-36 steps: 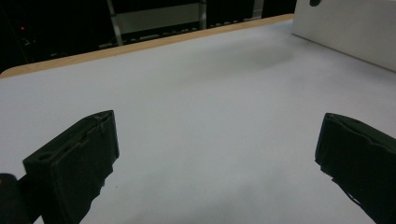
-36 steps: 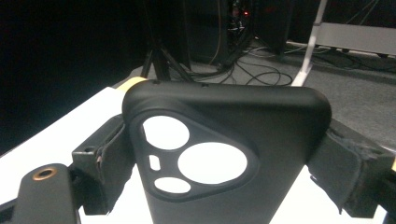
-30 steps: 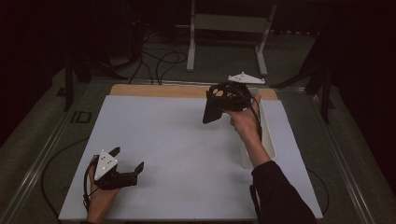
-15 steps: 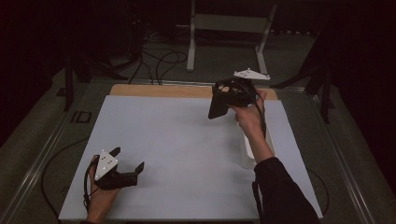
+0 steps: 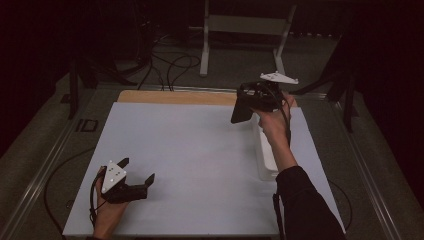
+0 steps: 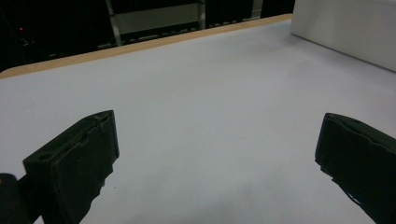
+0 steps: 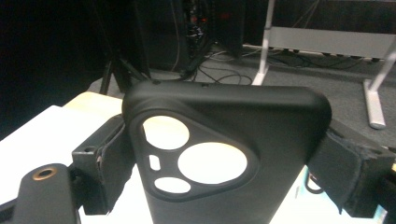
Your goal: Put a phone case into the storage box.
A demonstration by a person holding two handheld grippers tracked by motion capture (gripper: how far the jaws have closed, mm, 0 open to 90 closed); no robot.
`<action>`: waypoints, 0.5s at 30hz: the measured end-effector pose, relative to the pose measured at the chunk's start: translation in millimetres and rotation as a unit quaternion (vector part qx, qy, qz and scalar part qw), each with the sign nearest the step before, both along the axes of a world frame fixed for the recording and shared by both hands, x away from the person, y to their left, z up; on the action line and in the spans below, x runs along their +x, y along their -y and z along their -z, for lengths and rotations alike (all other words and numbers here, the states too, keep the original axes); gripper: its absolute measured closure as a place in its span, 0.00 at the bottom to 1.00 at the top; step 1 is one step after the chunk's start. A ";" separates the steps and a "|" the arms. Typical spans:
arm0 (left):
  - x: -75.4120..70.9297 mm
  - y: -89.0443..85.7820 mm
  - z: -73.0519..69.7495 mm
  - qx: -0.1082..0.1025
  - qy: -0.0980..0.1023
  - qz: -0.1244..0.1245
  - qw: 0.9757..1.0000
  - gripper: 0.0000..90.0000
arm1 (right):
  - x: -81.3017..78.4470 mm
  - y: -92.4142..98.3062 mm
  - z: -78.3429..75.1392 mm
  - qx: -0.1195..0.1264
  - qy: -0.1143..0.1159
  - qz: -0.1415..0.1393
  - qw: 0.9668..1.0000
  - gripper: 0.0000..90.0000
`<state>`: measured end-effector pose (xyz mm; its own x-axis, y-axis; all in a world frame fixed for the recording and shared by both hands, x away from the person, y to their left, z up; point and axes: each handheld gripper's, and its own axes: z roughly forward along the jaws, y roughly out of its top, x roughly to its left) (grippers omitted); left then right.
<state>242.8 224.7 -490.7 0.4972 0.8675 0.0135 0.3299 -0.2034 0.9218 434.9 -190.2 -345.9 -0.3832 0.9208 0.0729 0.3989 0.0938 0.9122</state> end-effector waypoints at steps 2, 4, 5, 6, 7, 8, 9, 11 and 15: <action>0.1 0.2 0.1 0.000 0.000 0.000 1.000 0.00 | 1.0 2.4 0.4 -0.003 -0.001 0.005 1.000 0.16; 0.2 0.2 0.2 0.000 0.000 0.000 1.000 0.00 | 2.3 4.9 1.0 -0.006 -0.001 0.010 1.000 0.16; 0.2 0.1 0.1 -0.001 0.000 0.000 1.000 0.00 | 2.7 5.9 1.1 -0.008 -0.002 0.013 1.000 0.16; 0.2 0.0 0.1 -0.001 0.000 0.000 1.000 0.00 | 3.1 6.3 1.1 -0.012 -0.001 0.016 1.000 0.16; 0.3 -0.1 0.2 -0.001 0.000 0.000 1.000 0.00 | 3.6 6.7 1.0 -0.017 0.000 0.017 1.000 0.16; 0.3 -0.1 0.2 -0.001 0.000 0.000 1.000 0.00 | 4.1 7.1 0.7 -0.020 0.000 0.020 1.000 0.16; 0.3 0.0 0.2 -0.001 0.000 0.000 1.000 0.00 | 4.4 7.8 0.3 -0.022 0.000 0.021 1.000 0.16; 0.2 -0.2 0.1 0.000 0.000 0.000 1.000 0.00 | 5.2 9.3 -1.0 -0.023 0.003 0.025 0.999 0.16; 0.1 -0.4 0.0 -0.002 0.001 -0.001 1.000 0.00 | 6.2 11.4 -3.6 -0.030 0.003 0.032 0.999 0.16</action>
<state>242.9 225.2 -490.7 0.4954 0.8686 0.0109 0.3292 -0.1994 0.9230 441.1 -201.6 -342.3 -0.3240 0.9459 0.0148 0.3994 0.1226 0.9085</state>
